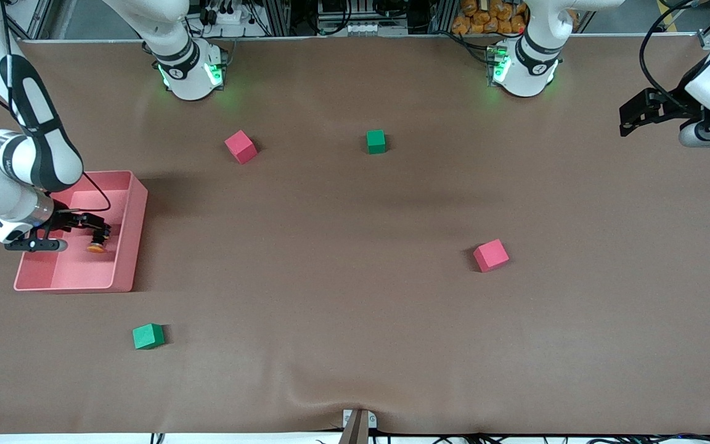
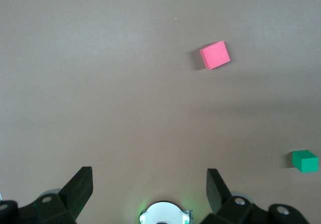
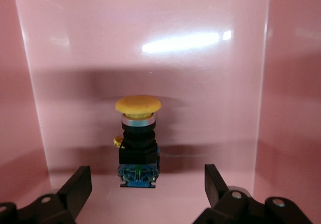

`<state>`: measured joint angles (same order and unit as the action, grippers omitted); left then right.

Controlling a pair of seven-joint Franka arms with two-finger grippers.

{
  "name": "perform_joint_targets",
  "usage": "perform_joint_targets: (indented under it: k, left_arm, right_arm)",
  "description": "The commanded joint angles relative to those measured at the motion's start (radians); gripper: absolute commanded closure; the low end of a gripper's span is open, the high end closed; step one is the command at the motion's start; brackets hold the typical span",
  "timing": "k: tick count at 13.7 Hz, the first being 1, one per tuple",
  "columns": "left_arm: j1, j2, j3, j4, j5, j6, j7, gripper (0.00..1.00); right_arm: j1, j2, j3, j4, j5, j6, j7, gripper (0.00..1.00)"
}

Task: Place and upright button with both arms
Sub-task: 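Reach the right gripper into the pink tray over the yellow button, then close the right gripper on the button's base and lift it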

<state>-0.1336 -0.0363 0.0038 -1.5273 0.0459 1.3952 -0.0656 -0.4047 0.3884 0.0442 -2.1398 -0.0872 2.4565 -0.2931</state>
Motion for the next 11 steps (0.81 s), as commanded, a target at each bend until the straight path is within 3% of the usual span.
perform_joint_targets:
  k: [1,6,8,10,11]
  left_arm:
    - [-0.006,0.001,-0.005,0.012,0.012,-0.012,-0.008,0.00]
    - [-0.006,0.003,-0.019,0.021,0.006,0.002,-0.011,0.00]
    - [-0.003,0.003,-0.019,0.021,0.005,0.011,-0.011,0.00]
    - [0.003,0.001,-0.019,0.021,0.006,0.011,-0.010,0.00]
    - [0.011,-0.008,-0.018,0.021,0.005,0.010,-0.007,0.00]
  right_arm:
    - [-0.022,0.020,0.019,-0.014,-0.003,0.067,-0.037,0.00]
    - [-0.025,0.050,0.020,-0.012,-0.002,0.096,-0.037,0.00]
    - [-0.026,0.064,0.020,-0.012,-0.002,0.122,-0.038,0.17]
    - [-0.025,0.069,0.020,-0.009,-0.003,0.122,-0.040,0.54]
    - [-0.025,0.069,0.020,-0.006,-0.003,0.122,-0.040,0.67]
